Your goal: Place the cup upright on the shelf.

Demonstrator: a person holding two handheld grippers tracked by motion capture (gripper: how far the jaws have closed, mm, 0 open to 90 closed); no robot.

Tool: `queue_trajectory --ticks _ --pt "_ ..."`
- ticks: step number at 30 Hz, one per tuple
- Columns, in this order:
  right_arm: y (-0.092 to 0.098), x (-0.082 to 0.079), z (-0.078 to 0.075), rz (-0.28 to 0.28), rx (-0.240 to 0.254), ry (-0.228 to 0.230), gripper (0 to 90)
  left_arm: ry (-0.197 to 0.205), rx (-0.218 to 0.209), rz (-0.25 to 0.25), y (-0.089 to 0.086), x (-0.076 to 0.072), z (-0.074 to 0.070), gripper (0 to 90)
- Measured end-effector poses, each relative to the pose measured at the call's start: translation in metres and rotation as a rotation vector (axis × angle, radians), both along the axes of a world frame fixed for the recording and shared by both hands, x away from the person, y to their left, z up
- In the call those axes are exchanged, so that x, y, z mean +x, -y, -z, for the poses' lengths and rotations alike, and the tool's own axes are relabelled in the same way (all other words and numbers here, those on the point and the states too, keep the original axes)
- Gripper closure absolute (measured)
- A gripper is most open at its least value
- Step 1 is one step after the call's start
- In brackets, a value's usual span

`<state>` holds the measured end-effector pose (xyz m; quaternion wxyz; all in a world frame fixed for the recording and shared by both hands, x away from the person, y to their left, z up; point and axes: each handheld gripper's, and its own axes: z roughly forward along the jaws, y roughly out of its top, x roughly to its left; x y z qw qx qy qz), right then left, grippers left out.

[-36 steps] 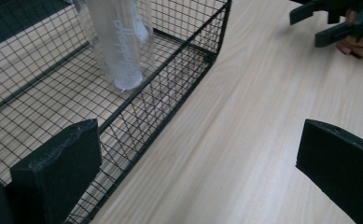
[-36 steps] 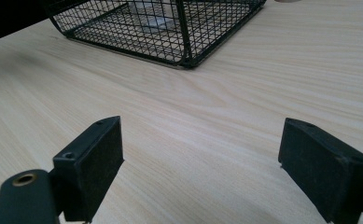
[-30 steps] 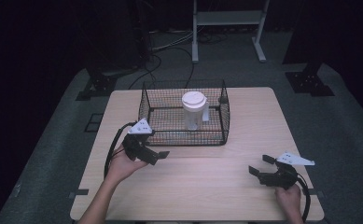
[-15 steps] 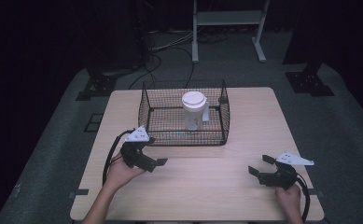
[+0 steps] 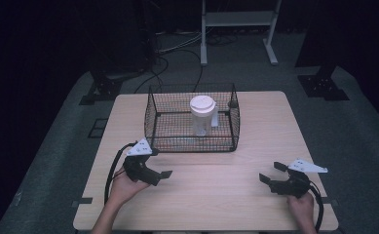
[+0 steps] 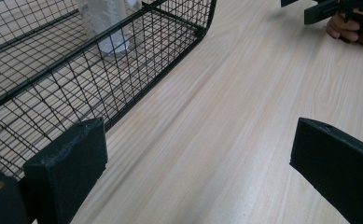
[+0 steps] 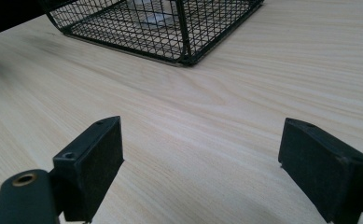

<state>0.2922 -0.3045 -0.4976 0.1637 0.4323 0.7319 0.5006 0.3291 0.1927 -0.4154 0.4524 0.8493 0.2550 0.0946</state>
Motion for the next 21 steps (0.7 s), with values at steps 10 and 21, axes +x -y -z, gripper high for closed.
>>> queue_trajectory --ticks 10,21 --pt "0.0 0.0 0.0 0.001 -0.001 -0.001 12.9 0.003 -0.01 -0.027 -0.006 -0.01 0.016 2.2" --pt "0.0 0.0 0.0 -0.001 -0.001 0.001 12.9 0.017 -0.008 -0.058 -0.013 -0.02 0.03 1.7"
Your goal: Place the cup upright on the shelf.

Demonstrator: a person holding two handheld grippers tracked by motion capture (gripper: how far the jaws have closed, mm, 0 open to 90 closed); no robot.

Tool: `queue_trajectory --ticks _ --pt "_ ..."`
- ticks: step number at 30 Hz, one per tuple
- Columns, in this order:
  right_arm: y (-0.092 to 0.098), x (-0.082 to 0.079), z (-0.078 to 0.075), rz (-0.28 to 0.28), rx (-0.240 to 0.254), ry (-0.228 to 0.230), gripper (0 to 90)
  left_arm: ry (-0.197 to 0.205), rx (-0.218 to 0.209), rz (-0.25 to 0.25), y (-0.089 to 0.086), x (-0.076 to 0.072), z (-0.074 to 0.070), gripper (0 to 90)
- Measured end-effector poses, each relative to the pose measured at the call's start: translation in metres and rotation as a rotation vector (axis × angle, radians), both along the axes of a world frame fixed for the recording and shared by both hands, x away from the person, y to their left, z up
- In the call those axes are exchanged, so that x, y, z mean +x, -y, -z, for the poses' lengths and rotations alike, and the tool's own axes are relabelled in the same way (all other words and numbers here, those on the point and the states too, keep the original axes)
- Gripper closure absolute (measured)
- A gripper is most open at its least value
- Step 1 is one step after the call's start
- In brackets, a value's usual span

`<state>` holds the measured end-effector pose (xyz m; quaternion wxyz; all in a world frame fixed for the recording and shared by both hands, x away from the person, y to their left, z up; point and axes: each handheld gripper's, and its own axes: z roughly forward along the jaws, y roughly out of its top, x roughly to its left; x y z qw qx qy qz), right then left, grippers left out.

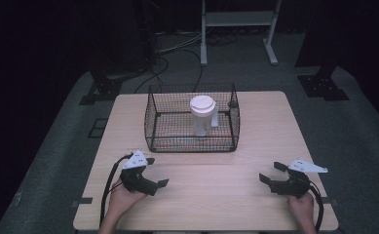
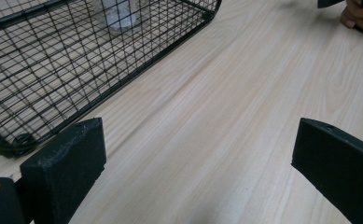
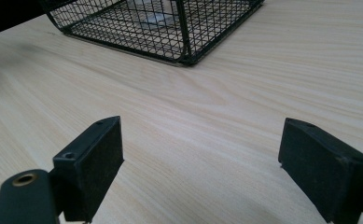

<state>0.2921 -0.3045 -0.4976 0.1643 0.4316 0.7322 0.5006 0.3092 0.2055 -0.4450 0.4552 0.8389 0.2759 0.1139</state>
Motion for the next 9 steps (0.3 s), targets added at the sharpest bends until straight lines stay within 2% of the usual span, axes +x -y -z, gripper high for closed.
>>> queue_trajectory --ticks 4,7,9 --pt "0.0 -0.0001 -0.0001 0.0 0.0 0.001 12.9 0.011 -0.006 -0.017 -0.0038 -0.0034 0.0059 0.1" --pt "0.0002 -0.0001 -0.0001 0.0 0.002 0.002 12.9 0.027 -0.028 -0.022 -0.0065 -0.0069 0.0069 0.0" --pt "0.0006 -0.0002 -0.0001 -0.001 0.004 0.002 12.9 0.056 -0.036 -0.037 -0.0085 -0.01 0.0073 0.0"
